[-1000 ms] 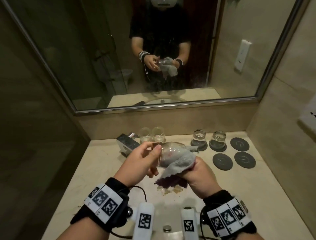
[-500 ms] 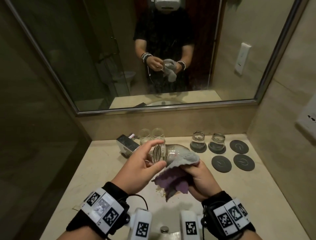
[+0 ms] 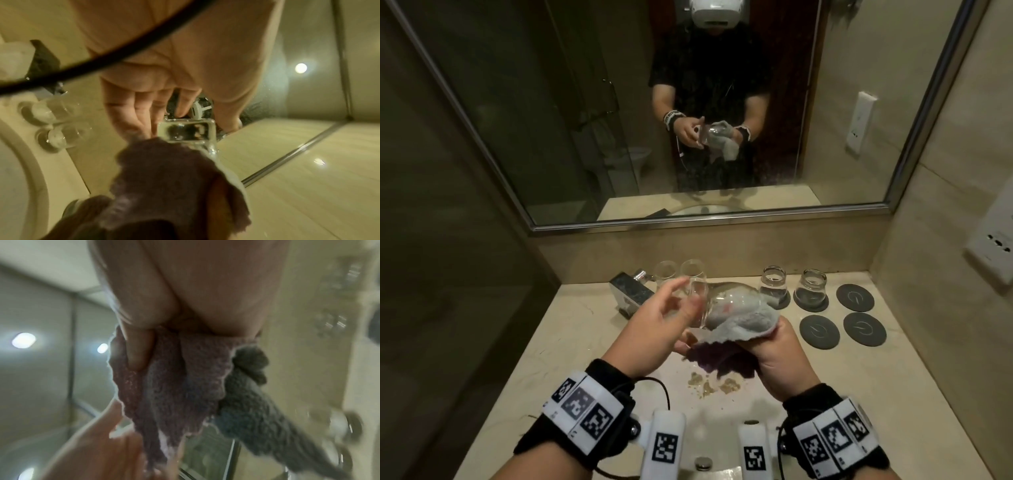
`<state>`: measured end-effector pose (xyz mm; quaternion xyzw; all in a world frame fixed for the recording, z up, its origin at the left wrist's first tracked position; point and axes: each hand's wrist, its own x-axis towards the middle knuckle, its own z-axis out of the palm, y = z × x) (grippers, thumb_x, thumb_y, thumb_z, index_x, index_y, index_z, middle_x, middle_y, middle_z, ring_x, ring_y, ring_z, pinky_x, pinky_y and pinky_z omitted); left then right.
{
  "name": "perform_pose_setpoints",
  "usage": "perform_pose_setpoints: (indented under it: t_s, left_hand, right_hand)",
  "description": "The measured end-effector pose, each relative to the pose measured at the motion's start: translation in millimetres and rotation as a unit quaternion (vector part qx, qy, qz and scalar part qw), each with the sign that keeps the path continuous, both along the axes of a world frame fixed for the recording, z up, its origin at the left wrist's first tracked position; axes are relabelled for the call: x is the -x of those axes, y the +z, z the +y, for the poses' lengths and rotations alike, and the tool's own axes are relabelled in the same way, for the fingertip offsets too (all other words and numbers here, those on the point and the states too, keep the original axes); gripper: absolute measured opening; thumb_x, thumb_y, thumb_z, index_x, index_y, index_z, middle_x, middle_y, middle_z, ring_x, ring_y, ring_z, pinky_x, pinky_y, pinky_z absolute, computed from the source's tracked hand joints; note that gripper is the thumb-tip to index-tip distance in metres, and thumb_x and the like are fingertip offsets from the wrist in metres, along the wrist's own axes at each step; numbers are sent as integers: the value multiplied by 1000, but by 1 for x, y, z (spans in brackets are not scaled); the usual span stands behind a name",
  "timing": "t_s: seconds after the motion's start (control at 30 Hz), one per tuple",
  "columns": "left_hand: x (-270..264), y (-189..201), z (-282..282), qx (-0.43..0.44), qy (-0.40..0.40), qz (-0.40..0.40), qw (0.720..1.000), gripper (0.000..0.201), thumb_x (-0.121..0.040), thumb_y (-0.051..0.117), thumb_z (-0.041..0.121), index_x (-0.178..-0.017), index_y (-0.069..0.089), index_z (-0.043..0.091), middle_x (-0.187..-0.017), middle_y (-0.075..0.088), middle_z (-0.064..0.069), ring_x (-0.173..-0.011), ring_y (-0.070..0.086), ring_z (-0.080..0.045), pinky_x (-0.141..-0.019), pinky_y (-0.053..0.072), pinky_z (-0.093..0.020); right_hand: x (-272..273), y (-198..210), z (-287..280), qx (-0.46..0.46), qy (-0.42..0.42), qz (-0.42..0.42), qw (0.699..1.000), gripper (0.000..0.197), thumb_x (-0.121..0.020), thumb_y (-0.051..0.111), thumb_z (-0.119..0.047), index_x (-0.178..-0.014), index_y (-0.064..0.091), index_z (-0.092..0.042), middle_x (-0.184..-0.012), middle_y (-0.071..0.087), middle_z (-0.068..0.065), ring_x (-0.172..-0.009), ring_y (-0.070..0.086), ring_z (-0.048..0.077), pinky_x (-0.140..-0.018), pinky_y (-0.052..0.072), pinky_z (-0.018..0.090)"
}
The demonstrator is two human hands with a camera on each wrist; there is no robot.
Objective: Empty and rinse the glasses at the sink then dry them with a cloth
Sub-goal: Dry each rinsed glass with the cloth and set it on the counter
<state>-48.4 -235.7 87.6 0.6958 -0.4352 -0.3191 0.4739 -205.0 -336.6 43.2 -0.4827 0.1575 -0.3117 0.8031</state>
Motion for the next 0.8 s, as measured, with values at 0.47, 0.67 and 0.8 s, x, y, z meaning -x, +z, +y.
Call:
perform_pose_setpoints:
  t_s: [0.47,0.67,0.8]
  left_hand:
    - [-5,2,2,19,10,-23,999,43,-83,66,48,-122,54,36,-117,62,3,-72,69,-13,-63,56,-30]
    - [-10,-2,-1,-10,25,-8,1000,64,-79,58,68,-135,47,37,-113,63,7,-72,67,-15,-68,56,-35]
    - [-3,4,-1,3,21,-36,999,37,-93,60,35,-128,53,29,-111,62,9,-62,65,-11,-61,55,-29]
  right_hand:
    - [-14,6,3,-8,-8,-2,1000,33,-73,79,-15,-100,69,0,-89,70,30,-67,68,36,-52,51,34]
    - [-14,6,0,-16,-8,-6,1000,35,-69,83,-24,-95,71,-4,-88,70,29,-68,68,35,-52,54,34]
    - [-14,5,1,-14,-35,2,999,19,-74,74,-20,-88,73,-7,-84,68,32,-71,64,39,-64,50,44]
